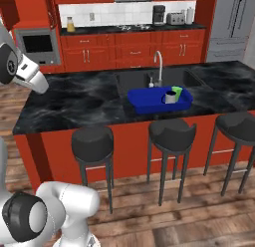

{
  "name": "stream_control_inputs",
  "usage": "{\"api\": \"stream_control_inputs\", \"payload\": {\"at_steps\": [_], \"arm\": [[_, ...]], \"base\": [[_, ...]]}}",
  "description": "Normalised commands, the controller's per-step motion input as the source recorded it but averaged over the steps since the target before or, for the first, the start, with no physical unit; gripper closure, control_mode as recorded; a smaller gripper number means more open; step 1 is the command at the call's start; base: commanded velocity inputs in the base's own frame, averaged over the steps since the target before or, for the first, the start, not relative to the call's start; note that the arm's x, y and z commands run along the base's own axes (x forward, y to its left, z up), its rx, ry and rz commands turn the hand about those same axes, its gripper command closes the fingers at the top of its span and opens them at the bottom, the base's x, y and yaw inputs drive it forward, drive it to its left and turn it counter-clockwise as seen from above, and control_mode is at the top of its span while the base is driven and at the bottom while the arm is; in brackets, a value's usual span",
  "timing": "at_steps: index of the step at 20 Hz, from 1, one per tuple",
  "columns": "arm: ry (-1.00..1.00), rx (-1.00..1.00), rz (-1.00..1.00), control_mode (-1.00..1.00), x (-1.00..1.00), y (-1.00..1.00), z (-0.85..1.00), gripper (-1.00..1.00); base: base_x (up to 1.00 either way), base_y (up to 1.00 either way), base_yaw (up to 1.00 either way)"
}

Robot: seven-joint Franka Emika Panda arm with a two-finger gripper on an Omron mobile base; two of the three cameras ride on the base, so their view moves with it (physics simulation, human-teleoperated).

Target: There is a tray on the dining counter. Grab the cup, mug, and pitcher and place them on the tray. The pitcher may be placed next to the tray if it cannot fit the tray.

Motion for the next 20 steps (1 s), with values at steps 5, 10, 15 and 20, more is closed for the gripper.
{"api": "stream_control_inputs", "payload": {"at_steps": [5,10,15,20], "arm": [[0.0,0.0,0.0,1.0,0.0,0.0,0.0,-1.0],[0.0,0.0,0.0,1.0,0.0,0.0,0.0,-1.0],[0.0,0.0,0.0,1.0,0.0,0.0,0.0,-1.0],[0.0,0.0,0.0,1.0,0.0,0.0,0.0,-1.0]], "base": [[-0.06,1.0,-0.06],[0.01,1.0,-0.07],[0.45,1.0,-0.07],[0.82,1.0,-0.07]]}}
